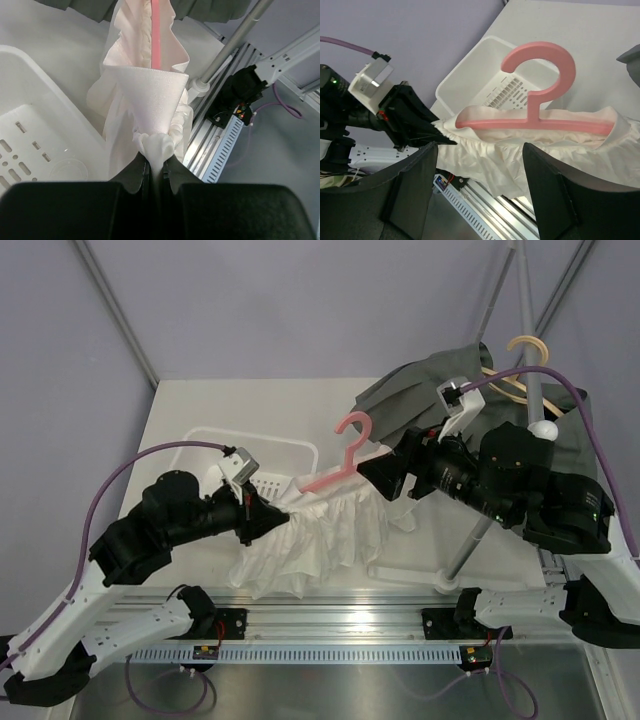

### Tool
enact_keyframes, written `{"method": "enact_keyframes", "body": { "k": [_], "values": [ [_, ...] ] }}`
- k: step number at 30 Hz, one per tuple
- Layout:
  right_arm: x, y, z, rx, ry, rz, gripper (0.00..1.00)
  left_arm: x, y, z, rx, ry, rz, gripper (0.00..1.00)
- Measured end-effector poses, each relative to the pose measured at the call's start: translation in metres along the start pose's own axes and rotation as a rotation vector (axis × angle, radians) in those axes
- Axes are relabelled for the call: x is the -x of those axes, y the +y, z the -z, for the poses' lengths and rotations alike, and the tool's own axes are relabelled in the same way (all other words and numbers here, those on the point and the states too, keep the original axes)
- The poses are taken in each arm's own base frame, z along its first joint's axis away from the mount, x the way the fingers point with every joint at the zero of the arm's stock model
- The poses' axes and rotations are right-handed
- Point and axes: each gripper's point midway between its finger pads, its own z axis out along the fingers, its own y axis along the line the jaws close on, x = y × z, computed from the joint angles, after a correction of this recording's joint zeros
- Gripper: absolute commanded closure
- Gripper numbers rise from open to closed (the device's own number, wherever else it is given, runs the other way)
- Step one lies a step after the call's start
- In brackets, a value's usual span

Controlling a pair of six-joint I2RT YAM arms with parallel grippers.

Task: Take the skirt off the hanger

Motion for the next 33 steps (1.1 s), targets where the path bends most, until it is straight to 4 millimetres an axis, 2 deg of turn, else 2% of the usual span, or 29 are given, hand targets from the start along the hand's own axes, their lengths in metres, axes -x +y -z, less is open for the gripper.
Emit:
{"method": "enact_keyframes", "body": {
  "k": [4, 11, 15, 19, 21, 23, 25, 27, 28, 29, 30, 31, 32, 33],
  "values": [
    [-0.005, -0.003, -0.009, -0.032, -0.010, 0.010, 0.23, 0.005, -0.015, 0.011, -0.064, -0.033, 0.010, 1.00],
    [-0.026, -0.010, -0.038, -0.098, 0.026, 0.043, 0.22, 0.011, -0.037, 0.029, -0.165, -0.078, 0.024, 1.00],
    [-0.027, -0.012, -0.041, -0.104, 0.016, 0.051, 0.23, 0.016, -0.048, 0.036, -0.219, -0.100, 0.026, 1.00],
    [-0.026, -0.013, -0.045, -0.110, 0.004, 0.058, 0.29, 0.019, -0.054, 0.036, -0.255, -0.106, 0.036, 1.00],
    [-0.027, -0.012, -0.048, -0.109, 0.005, 0.060, 0.38, 0.022, -0.057, 0.037, -0.266, -0.113, 0.039, 1.00],
    [-0.030, -0.012, -0.051, -0.115, 0.006, 0.065, 0.39, 0.023, -0.058, 0.036, -0.273, -0.116, 0.043, 1.00],
    [-0.033, -0.012, -0.053, -0.122, 0.006, 0.070, 0.47, 0.023, -0.057, 0.033, -0.271, -0.109, 0.050, 1.00],
    [-0.036, -0.014, -0.055, -0.133, 0.008, 0.076, 0.63, 0.022, -0.056, 0.030, -0.266, -0.097, 0.056, 1.00],
    [-0.036, -0.017, -0.055, -0.147, 0.005, 0.076, 0.84, 0.021, -0.055, 0.028, -0.261, -0.092, 0.059, 1.00],
    [-0.035, -0.018, -0.055, -0.154, -0.002, 0.064, 0.94, 0.022, -0.055, 0.027, -0.259, -0.089, 0.060, 1.00],
    [-0.034, -0.020, -0.055, -0.166, -0.009, 0.065, 1.00, 0.022, -0.054, 0.026, -0.255, -0.085, 0.062, 0.99],
    [-0.033, -0.022, -0.055, -0.177, -0.014, 0.065, 1.00, 0.024, -0.054, 0.025, -0.254, -0.083, 0.063, 0.93],
    [-0.032, -0.024, -0.056, -0.188, -0.021, 0.062, 1.00, 0.026, -0.054, 0.024, -0.251, -0.081, 0.064, 0.82],
    [-0.031, -0.026, -0.056, -0.203, -0.026, 0.062, 1.00, 0.027, -0.054, 0.022, -0.249, -0.078, 0.064, 0.63]
  ]
}}
